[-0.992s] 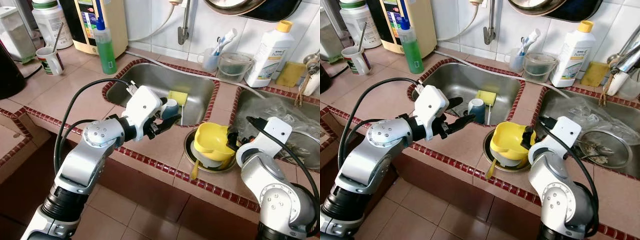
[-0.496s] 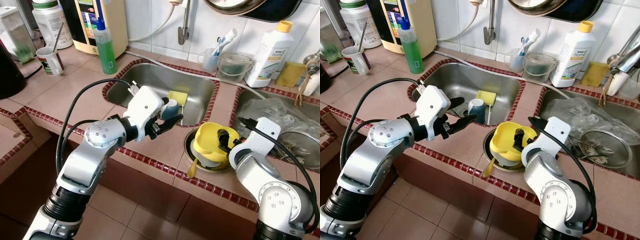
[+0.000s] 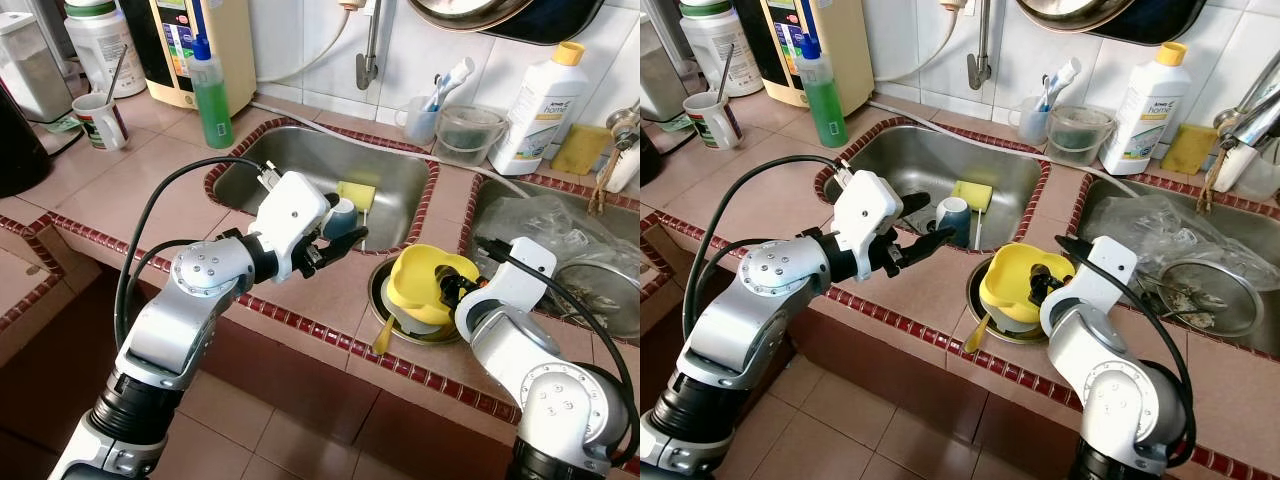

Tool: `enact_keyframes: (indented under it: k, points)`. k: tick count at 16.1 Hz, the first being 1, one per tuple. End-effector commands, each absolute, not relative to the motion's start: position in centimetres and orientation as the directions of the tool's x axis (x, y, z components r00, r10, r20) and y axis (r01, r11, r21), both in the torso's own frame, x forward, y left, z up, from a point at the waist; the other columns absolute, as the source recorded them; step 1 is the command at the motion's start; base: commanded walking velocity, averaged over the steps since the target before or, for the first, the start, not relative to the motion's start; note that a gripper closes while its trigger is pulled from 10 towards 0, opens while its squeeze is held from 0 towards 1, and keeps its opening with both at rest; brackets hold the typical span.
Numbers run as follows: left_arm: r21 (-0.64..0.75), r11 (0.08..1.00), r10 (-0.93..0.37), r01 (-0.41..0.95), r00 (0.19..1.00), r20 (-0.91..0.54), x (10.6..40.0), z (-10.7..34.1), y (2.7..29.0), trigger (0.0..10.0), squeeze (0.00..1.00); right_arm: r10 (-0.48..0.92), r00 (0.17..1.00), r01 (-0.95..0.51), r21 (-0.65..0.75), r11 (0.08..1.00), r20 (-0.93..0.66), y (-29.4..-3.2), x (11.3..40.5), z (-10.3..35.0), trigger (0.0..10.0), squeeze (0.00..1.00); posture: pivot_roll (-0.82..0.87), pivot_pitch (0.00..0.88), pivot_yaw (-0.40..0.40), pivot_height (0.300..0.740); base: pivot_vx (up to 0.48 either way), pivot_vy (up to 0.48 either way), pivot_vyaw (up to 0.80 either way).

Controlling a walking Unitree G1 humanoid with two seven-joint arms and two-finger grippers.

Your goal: Kitchen organization

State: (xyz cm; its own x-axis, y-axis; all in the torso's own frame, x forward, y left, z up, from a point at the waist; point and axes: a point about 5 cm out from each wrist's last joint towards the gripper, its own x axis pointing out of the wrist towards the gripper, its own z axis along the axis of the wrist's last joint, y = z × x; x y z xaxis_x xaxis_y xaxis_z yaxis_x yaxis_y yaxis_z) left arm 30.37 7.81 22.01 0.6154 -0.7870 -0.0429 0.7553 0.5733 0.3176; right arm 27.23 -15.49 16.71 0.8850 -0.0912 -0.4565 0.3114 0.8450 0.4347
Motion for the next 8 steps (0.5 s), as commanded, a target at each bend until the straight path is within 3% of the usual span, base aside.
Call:
enact_keyframes:
  k: [1, 8]
  points:
    - [0.343, 0.565, -0.792, 0.75, 0.61, -0.028, 30.19, 22.46, 7.44, 10.0, 0.0, -0.028, 0.867, 0.322, 0.517, 0.793, -0.498, -13.83, 26.91, 16.0, 0.0, 0.0, -0.07, 0.07, -0.038, 0.74, 0.0, 0.0, 0.0]
    - [0.353, 0.567, -0.792, 0.744, 0.61, -0.014, 30.41, 22.82, 7.33, 10.0, 0.0, -0.028, 0.848, 0.364, 0.542, 0.758, -0.53, -14.11, 26.7, 15.75, 0.0, 0.0, -0.07, 0.072, -0.039, 0.74, 0.0, 0.0, 0.0]
